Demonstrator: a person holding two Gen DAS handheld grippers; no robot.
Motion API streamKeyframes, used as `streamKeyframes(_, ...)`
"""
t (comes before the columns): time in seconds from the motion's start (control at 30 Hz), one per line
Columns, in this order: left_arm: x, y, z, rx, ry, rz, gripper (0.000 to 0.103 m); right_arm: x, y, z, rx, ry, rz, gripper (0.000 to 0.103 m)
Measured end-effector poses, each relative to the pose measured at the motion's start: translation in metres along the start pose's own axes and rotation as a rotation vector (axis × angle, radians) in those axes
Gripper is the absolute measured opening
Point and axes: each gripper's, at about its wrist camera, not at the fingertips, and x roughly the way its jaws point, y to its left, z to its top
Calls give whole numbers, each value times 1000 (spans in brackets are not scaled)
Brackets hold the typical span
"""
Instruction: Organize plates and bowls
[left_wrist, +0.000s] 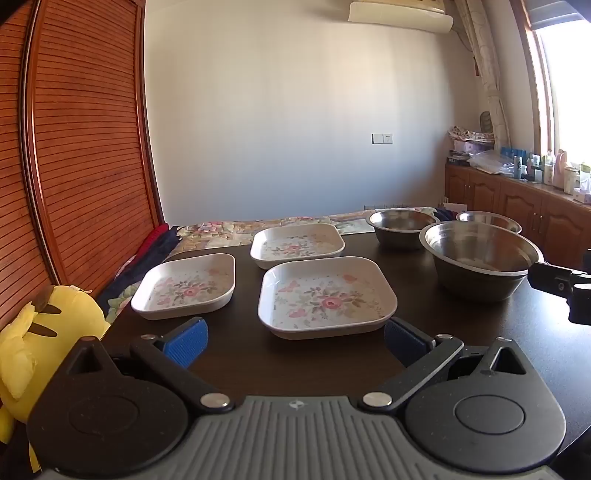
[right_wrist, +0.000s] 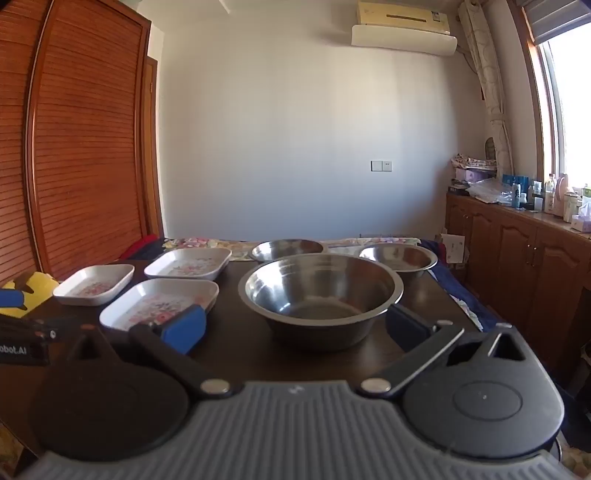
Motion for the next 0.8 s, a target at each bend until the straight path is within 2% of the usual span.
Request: streamKeyframes(0.8,-6,-3,1,3,-24,-8,102,-1,-3,-3,9,-3,-5,103)
